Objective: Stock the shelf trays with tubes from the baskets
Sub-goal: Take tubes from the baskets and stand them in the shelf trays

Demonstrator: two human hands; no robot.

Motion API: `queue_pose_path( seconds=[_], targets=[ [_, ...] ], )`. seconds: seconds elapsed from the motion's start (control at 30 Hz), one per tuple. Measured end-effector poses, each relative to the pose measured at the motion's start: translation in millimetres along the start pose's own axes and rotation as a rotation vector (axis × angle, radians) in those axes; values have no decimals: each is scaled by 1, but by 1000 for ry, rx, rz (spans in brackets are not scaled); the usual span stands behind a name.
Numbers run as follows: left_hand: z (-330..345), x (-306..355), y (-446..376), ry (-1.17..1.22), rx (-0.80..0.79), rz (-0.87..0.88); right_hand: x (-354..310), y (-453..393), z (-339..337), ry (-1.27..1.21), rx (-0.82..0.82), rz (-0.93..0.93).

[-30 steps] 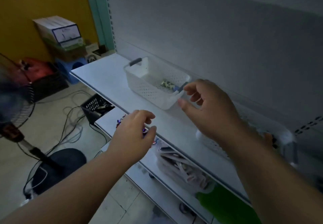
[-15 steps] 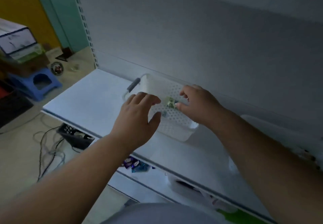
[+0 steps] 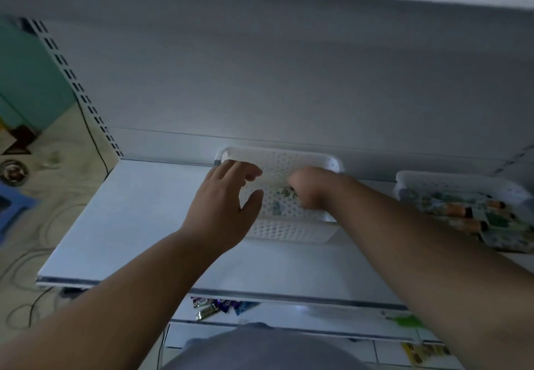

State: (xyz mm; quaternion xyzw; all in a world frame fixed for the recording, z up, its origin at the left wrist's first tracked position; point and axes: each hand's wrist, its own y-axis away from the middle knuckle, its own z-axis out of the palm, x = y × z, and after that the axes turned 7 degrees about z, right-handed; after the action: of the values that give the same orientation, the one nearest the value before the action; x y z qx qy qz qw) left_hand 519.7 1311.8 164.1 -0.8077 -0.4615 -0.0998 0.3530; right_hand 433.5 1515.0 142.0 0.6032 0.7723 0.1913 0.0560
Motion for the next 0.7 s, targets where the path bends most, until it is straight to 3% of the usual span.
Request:
queue_pose_path(
  seconds=[0.1,0.23,0.37,0.6,0.7],
  targets=[
    [0,-1,1,18,-18,36,-1,17,-13,-162,100,18],
    [2,6,-1,77,-8,37,3,76,-34,-781,400,109],
    [18,41,-3,185,-94,103,13,141,-27,-1198,522,196],
    [70,138,8,357,-244,259,54,230,10,-1584,761,277],
    [104,187,11,395,-304,284,88,280,38,-1619,800,342]
  ],
)
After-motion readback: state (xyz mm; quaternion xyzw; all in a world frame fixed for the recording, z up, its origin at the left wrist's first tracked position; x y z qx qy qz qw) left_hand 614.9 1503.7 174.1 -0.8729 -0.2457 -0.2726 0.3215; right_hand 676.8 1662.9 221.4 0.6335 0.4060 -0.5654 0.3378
